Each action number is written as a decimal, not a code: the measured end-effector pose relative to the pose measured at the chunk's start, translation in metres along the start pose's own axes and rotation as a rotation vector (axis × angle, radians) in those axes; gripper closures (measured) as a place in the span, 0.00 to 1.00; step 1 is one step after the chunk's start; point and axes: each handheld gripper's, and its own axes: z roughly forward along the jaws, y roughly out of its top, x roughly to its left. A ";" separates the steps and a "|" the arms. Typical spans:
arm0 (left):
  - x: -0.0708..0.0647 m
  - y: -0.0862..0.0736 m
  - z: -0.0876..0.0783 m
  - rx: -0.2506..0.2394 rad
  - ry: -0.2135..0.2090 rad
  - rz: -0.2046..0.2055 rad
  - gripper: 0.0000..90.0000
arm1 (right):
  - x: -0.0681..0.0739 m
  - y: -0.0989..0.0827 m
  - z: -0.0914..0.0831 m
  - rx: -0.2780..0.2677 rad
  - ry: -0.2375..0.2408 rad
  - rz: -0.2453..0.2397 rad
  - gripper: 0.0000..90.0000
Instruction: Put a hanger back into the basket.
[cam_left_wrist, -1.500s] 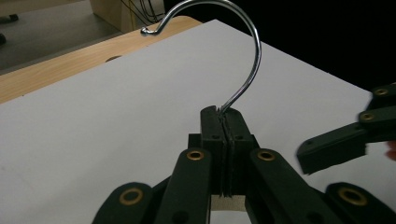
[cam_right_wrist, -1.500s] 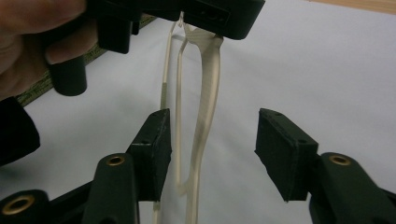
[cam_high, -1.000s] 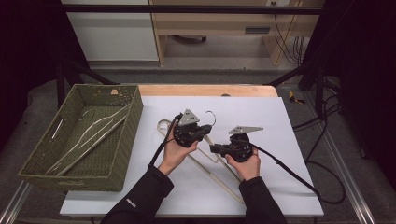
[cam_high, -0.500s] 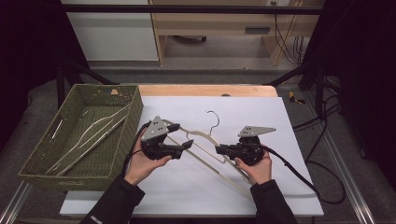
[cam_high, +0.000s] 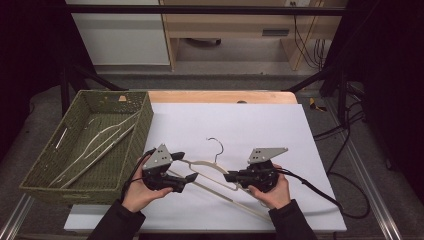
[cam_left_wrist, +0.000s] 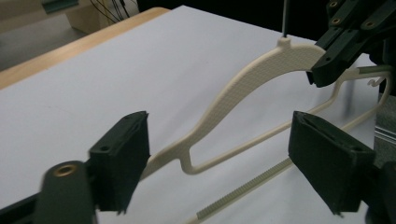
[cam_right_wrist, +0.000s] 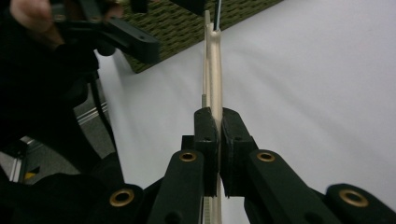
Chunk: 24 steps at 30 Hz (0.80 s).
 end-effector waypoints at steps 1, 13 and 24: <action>0.000 0.000 0.001 -0.008 -0.007 -0.002 0.30 | 0.002 0.000 0.001 0.002 0.011 -0.004 0.97; -0.007 -0.003 0.014 0.080 -0.088 0.060 0.69 | 0.012 0.002 0.011 0.050 0.081 -0.052 0.97; -0.017 0.003 0.008 0.094 -0.113 0.071 0.86 | 0.010 0.004 0.003 0.012 -0.055 -0.083 0.85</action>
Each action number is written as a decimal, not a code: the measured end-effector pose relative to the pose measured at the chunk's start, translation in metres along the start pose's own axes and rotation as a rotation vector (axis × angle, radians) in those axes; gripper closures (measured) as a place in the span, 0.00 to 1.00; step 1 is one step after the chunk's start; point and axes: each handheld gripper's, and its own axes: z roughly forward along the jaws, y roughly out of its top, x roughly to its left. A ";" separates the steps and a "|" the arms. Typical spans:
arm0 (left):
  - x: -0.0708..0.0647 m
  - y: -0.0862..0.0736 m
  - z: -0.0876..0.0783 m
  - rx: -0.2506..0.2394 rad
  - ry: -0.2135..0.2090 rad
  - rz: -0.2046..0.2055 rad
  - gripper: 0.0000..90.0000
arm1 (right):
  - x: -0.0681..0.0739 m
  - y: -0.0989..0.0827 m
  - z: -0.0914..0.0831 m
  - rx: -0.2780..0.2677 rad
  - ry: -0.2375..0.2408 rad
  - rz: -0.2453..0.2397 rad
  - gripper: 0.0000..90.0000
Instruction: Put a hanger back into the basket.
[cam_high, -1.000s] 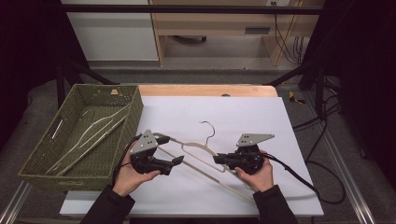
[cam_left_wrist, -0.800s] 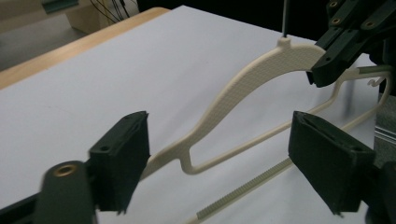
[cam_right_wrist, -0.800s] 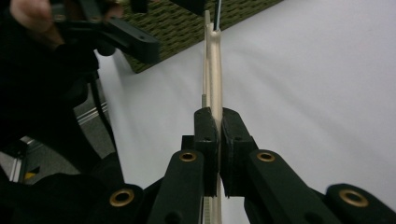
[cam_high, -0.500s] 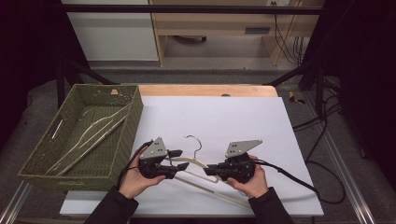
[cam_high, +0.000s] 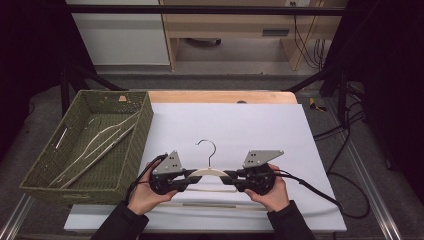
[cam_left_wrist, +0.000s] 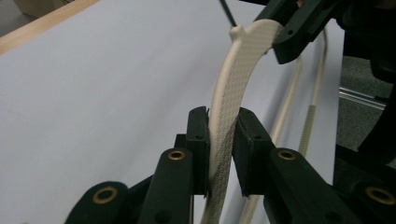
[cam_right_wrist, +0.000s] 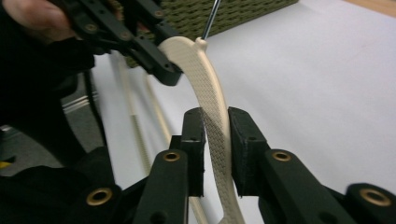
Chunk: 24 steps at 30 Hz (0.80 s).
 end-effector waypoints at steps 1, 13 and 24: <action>-0.001 0.001 0.000 0.004 0.002 0.004 0.87 | 0.000 0.000 0.000 0.004 -0.005 0.000 0.84; -0.015 0.007 -0.003 -0.012 -0.045 -0.017 0.96 | -0.001 0.000 -0.004 -0.037 -0.075 -0.026 0.61; -0.008 0.008 -0.022 -0.058 0.085 -0.050 0.95 | -0.010 -0.001 -0.028 -0.129 -0.170 0.042 0.29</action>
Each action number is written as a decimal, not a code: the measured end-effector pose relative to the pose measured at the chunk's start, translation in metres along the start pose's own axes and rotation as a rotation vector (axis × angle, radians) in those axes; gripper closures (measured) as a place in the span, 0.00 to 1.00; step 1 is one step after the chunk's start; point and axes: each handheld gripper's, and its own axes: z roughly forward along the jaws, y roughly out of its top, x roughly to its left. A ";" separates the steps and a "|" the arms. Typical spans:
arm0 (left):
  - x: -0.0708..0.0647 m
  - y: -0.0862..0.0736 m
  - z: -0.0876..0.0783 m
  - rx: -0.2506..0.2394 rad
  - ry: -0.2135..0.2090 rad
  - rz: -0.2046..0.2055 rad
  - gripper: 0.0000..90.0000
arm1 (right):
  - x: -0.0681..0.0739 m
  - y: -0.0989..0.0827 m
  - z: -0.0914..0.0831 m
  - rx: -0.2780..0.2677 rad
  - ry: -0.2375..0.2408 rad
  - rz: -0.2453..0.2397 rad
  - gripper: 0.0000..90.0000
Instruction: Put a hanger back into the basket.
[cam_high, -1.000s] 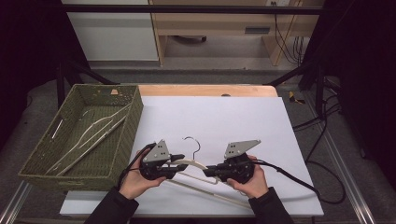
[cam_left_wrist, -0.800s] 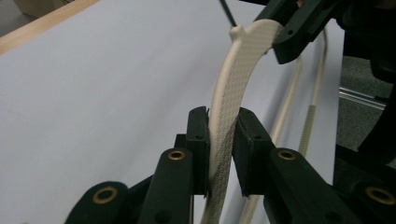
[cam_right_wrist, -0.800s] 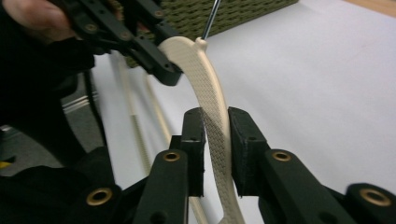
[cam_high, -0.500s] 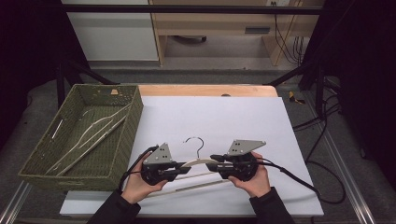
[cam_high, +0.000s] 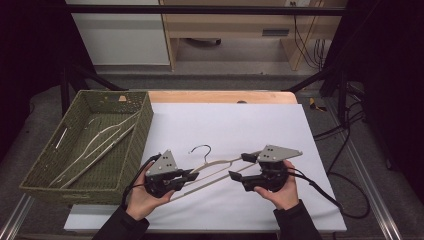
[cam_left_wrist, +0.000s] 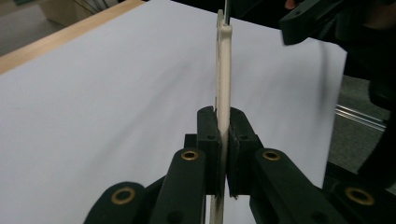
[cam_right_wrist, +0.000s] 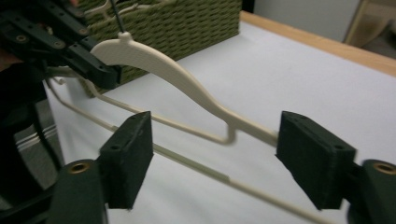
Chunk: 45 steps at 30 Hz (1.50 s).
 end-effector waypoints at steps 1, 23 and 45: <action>0.001 0.000 -0.002 -0.003 0.007 -0.001 0.95 | -0.002 0.000 -0.004 -0.008 -0.015 0.008 0.27; 0.032 0.055 -0.108 -0.125 0.167 0.031 0.95 | -0.036 -0.026 -0.047 -0.095 -0.211 0.132 0.10; 0.122 0.069 -0.202 -0.123 0.357 0.005 0.95 | -0.038 -0.029 -0.048 -0.105 -0.223 0.161 0.09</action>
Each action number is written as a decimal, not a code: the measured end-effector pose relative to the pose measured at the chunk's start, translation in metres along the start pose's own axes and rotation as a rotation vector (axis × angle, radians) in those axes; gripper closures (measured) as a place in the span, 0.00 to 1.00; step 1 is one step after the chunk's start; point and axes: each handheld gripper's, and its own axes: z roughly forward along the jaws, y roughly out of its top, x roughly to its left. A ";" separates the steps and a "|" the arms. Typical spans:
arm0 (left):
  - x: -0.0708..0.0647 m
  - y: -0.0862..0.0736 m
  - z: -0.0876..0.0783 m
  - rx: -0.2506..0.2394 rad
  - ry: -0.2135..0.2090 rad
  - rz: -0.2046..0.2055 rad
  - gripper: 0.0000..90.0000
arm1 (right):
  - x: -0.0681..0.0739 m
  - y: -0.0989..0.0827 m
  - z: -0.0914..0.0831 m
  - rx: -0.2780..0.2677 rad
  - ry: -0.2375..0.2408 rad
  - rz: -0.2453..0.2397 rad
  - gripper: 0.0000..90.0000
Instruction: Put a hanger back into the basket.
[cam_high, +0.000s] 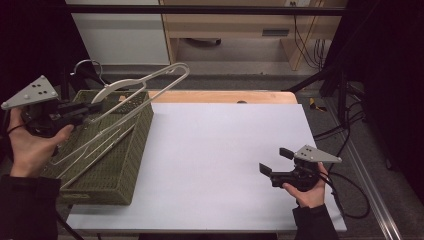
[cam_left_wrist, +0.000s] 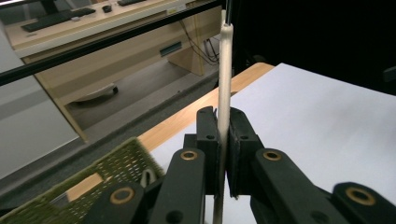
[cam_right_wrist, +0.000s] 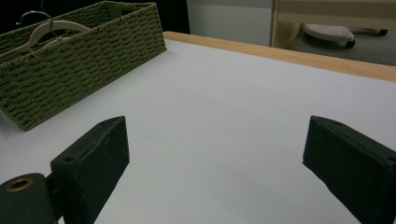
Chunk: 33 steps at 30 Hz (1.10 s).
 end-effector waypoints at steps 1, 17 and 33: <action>0.004 -0.001 -0.001 0.005 0.008 -0.002 0.95 | -0.001 0.000 0.000 0.002 0.002 -0.008 0.09; 0.056 -0.015 -0.011 0.021 0.138 -0.024 0.94 | -0.001 -0.001 0.001 0.009 0.007 -0.014 0.09; 0.086 -0.062 -0.002 0.085 0.221 -0.086 0.94 | -0.001 -0.001 0.000 0.010 0.008 -0.015 0.09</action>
